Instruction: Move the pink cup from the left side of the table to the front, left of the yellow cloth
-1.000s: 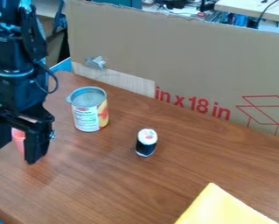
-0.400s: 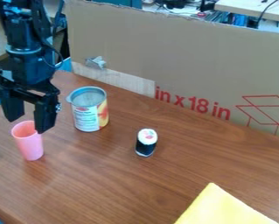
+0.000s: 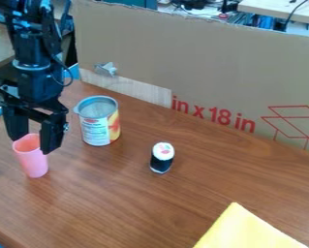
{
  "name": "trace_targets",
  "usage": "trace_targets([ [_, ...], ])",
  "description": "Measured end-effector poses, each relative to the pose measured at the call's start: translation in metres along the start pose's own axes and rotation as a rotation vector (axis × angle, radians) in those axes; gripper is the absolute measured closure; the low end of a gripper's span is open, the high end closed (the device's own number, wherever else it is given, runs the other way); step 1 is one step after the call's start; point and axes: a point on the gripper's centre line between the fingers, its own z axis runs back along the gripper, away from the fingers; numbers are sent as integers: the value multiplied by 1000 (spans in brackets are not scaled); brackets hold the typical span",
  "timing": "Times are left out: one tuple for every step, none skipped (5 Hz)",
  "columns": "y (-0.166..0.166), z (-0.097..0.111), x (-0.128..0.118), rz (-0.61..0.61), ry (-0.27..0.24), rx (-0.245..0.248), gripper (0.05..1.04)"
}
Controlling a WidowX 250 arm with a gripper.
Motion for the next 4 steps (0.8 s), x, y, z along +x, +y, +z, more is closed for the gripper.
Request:
trace_targets([
  [-2,-9,4,-18,10,-22,81],
  [-4,-17,10,-35,-5,-34,81],
  [-5,-25,15,-34,-14,-43,81],
  [-7,-34,19,-29,-11,-56,81],
])
